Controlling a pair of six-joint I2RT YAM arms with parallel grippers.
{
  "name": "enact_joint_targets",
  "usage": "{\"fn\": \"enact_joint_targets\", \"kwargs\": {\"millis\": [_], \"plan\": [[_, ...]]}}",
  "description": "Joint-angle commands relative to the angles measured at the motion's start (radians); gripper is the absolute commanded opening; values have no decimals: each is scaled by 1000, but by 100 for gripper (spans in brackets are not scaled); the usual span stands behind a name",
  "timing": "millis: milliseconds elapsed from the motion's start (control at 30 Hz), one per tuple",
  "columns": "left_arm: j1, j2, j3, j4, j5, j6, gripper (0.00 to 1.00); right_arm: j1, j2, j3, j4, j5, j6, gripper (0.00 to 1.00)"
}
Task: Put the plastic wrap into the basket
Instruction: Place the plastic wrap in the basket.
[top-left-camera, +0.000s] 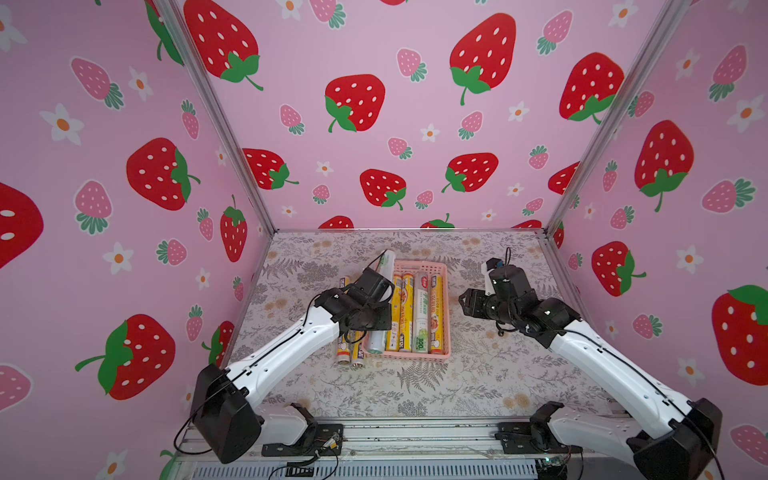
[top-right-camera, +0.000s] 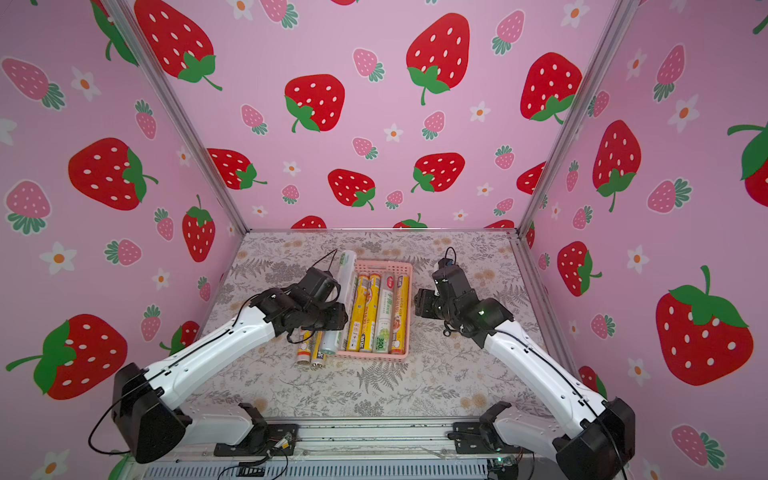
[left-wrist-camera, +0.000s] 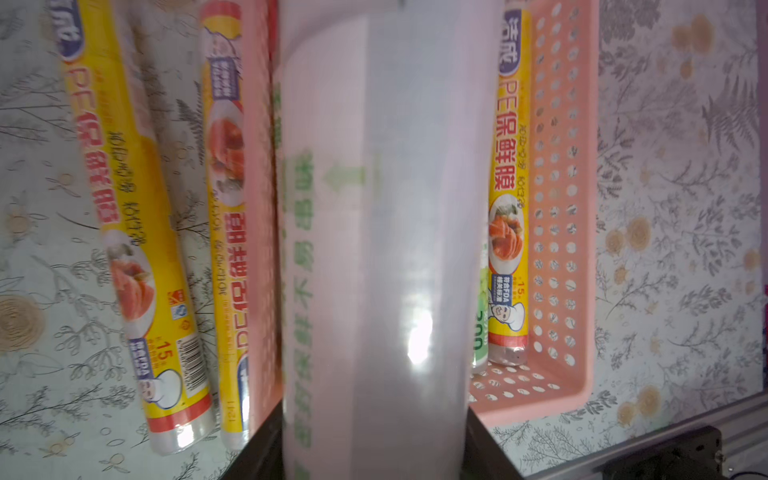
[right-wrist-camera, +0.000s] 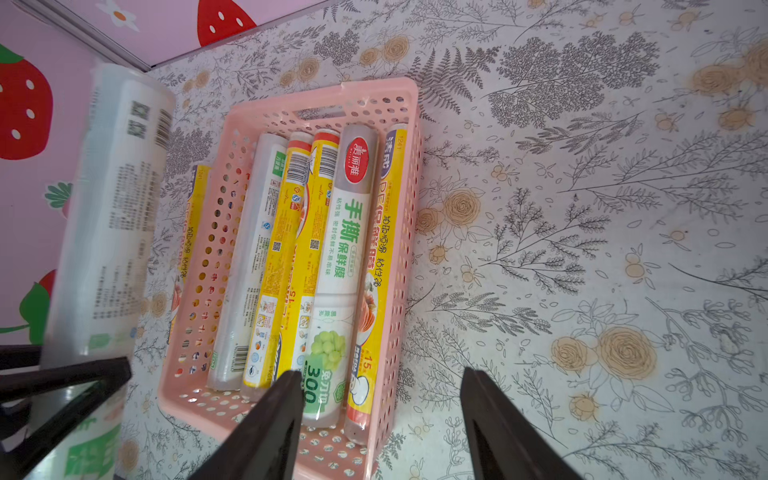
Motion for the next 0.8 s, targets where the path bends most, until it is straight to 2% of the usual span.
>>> {"fn": "enact_joint_targets", "kwargs": {"millis": [0,300,767], "plan": [[-45,57,88,100,-1,-30,39,-8,-21,-23,-25,-2,10,65],[-104,234,159,172,40,-78,39,-11,-43,-53,-25,-3,12,65],[-128,376,213,218,34,-120,40,-12,-60,-73,-25,-13,4,65]]}}
